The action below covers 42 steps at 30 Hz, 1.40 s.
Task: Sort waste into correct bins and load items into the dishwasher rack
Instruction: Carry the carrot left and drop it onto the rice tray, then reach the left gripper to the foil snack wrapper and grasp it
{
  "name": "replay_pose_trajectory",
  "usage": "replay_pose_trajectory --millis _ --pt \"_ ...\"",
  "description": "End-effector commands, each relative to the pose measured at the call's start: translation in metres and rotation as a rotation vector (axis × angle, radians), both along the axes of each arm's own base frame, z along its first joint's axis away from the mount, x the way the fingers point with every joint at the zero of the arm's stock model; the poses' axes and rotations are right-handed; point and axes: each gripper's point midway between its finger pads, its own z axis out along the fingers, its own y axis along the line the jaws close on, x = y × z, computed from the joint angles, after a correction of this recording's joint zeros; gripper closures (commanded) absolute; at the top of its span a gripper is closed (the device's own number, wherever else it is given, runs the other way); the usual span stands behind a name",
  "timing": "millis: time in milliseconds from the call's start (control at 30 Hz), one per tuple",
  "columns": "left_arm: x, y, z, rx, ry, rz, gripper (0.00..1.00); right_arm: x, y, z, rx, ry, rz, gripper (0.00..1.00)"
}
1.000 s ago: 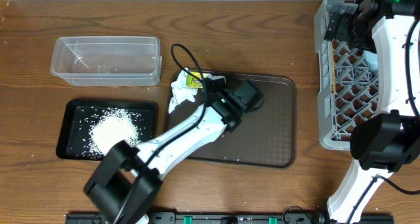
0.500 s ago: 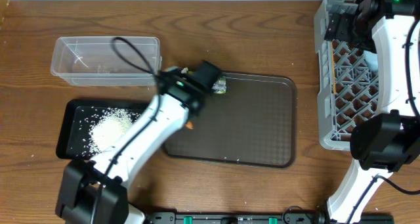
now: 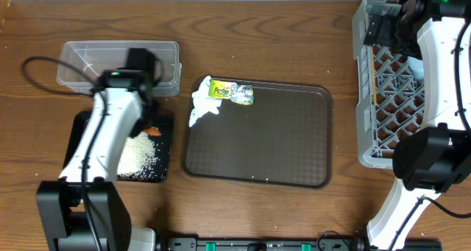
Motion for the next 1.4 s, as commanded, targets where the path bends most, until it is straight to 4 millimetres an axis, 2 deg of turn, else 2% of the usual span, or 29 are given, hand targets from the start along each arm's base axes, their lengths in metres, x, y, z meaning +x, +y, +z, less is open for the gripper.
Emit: replay_pose_trajectory --millis 0,200,333,600,733,833,900,967,1033,1067,1200,1300,1367 --pt "-0.017 0.023 -0.014 -0.017 0.024 0.131 0.68 -0.001 -0.005 0.002 -0.018 0.0 0.002 0.01" --pt "-0.032 0.049 -0.037 -0.044 0.046 0.238 0.68 -0.001 -0.005 0.002 -0.018 0.0 0.002 0.01" --pt "-0.035 0.057 -0.047 -0.045 0.033 0.27 0.62 -0.001 -0.005 0.002 -0.018 0.0 0.002 0.01" --pt "-0.035 0.059 -0.05 -0.045 0.03 0.272 0.61 -0.001 -0.005 0.002 -0.018 0.0 0.002 0.01" --pt "-0.03 0.05 -0.049 -0.099 0.03 0.2 0.61 -0.001 -0.005 0.002 -0.018 0.0 0.002 0.01" --pt "-0.017 0.034 -0.038 -0.193 -0.012 0.079 0.61 -0.001 -0.005 0.002 -0.018 0.0 0.002 0.01" --pt "-0.004 0.016 -0.026 -0.274 -0.07 -0.054 0.61 -0.001 -0.005 0.002 -0.018 0.0 0.002 0.01" --pt "0.01 -0.01 -0.01 -0.368 -0.153 -0.235 0.51 -0.001 -0.005 0.002 -0.018 0.0 0.002 0.01" --pt "0.017 -0.036 0.006 -0.431 -0.218 -0.363 0.37 -0.001 -0.005 0.002 -0.018 0.0 0.002 0.01" --pt "0.018 -0.048 0.013 -0.445 -0.24 -0.408 0.33 -0.001 -0.005 0.002 -0.018 0.0 0.002 0.01" --pt "0.022 -0.094 0.034 -0.446 -0.296 -0.572 0.32 -0.001 -0.005 0.002 -0.018 0.0 0.002 0.01" --pt "0.028 -0.138 0.039 -0.459 -0.326 -0.687 0.29 -0.001 -0.005 0.002 -0.018 0.0 0.002 0.01" --pt "0.031 -0.164 0.038 -0.475 -0.335 -0.688 0.27 -0.001 -0.005 0.002 -0.018 0.0 0.002 0.01"
